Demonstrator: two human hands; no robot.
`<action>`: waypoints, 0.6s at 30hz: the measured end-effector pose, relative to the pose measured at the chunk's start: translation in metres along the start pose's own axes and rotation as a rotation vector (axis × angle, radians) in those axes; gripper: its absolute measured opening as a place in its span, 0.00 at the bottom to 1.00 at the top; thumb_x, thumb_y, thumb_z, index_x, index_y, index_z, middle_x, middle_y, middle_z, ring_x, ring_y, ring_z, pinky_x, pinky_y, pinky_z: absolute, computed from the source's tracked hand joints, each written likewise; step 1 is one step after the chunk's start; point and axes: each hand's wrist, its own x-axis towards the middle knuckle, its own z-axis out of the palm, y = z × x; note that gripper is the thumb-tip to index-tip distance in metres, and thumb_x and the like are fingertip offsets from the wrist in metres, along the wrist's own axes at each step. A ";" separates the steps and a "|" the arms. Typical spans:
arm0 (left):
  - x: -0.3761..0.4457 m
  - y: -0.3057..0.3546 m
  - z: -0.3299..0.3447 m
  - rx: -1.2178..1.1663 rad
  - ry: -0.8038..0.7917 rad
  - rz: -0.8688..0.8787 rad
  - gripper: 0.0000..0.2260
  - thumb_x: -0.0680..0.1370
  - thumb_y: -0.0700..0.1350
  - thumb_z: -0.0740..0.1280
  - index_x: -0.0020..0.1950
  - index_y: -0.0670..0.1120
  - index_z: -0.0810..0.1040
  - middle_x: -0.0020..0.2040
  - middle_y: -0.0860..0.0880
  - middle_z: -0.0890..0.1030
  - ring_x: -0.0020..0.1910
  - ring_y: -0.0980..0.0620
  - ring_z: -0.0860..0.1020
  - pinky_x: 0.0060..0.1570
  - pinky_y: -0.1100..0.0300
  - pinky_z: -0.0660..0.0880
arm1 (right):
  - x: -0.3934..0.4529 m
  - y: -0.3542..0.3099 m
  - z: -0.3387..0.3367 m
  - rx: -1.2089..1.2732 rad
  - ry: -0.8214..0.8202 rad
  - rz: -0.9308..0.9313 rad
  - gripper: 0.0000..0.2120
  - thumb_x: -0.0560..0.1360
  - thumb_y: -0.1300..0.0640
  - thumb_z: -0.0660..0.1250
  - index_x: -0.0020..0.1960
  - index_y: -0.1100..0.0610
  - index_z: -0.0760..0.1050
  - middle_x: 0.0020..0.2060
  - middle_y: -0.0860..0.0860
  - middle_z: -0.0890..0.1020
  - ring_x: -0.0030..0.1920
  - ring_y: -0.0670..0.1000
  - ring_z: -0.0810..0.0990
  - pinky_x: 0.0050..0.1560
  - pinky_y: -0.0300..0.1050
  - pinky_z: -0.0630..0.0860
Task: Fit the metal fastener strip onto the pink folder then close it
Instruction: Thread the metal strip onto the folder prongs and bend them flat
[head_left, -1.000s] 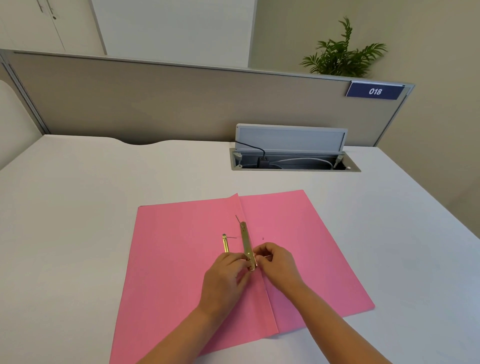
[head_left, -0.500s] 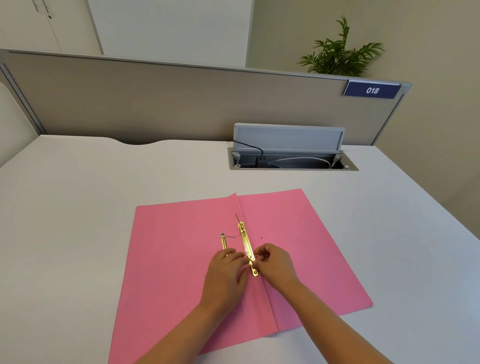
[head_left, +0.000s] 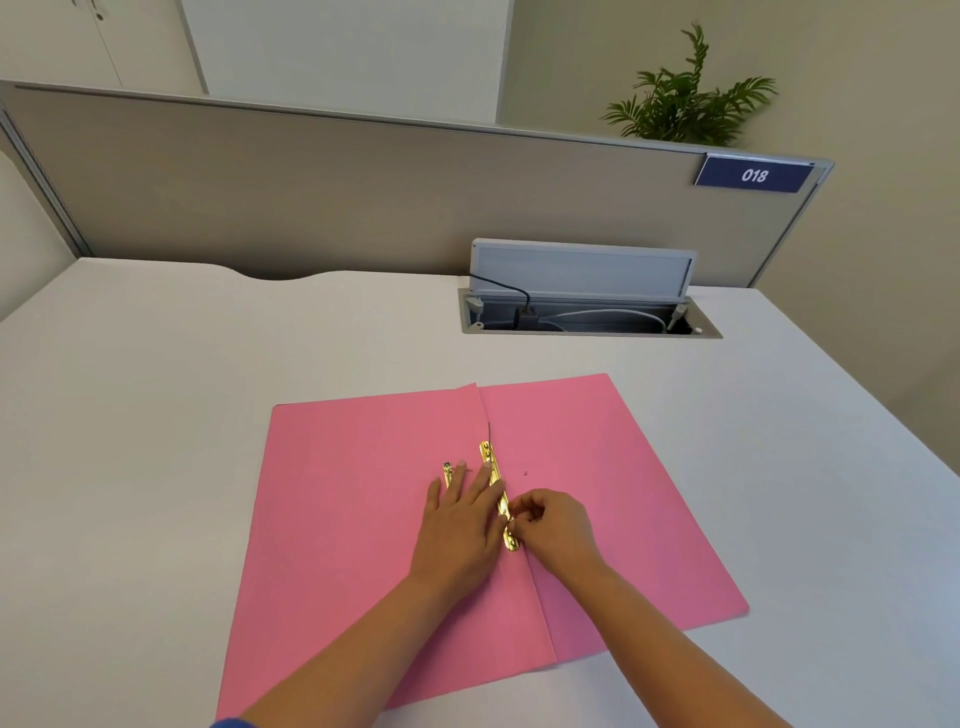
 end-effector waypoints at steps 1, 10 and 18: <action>0.000 0.000 0.000 0.005 -0.001 -0.003 0.17 0.79 0.51 0.52 0.69 0.54 0.63 0.76 0.54 0.58 0.76 0.47 0.49 0.73 0.46 0.44 | 0.000 0.000 -0.001 -0.004 -0.008 -0.005 0.10 0.70 0.65 0.65 0.48 0.57 0.82 0.33 0.47 0.78 0.36 0.48 0.75 0.41 0.38 0.71; 0.001 0.001 0.002 0.081 -0.007 -0.007 0.19 0.79 0.51 0.51 0.70 0.54 0.61 0.76 0.53 0.58 0.75 0.46 0.50 0.73 0.44 0.46 | 0.033 -0.023 -0.033 0.013 -0.089 -0.025 0.10 0.73 0.61 0.67 0.53 0.62 0.80 0.43 0.55 0.81 0.43 0.50 0.76 0.52 0.46 0.77; -0.001 -0.004 0.000 0.119 -0.006 -0.021 0.20 0.79 0.52 0.51 0.71 0.53 0.60 0.76 0.53 0.58 0.75 0.46 0.51 0.73 0.44 0.46 | 0.063 -0.053 -0.009 -0.039 -0.085 -0.153 0.11 0.72 0.61 0.68 0.53 0.61 0.80 0.50 0.57 0.84 0.44 0.48 0.76 0.51 0.43 0.75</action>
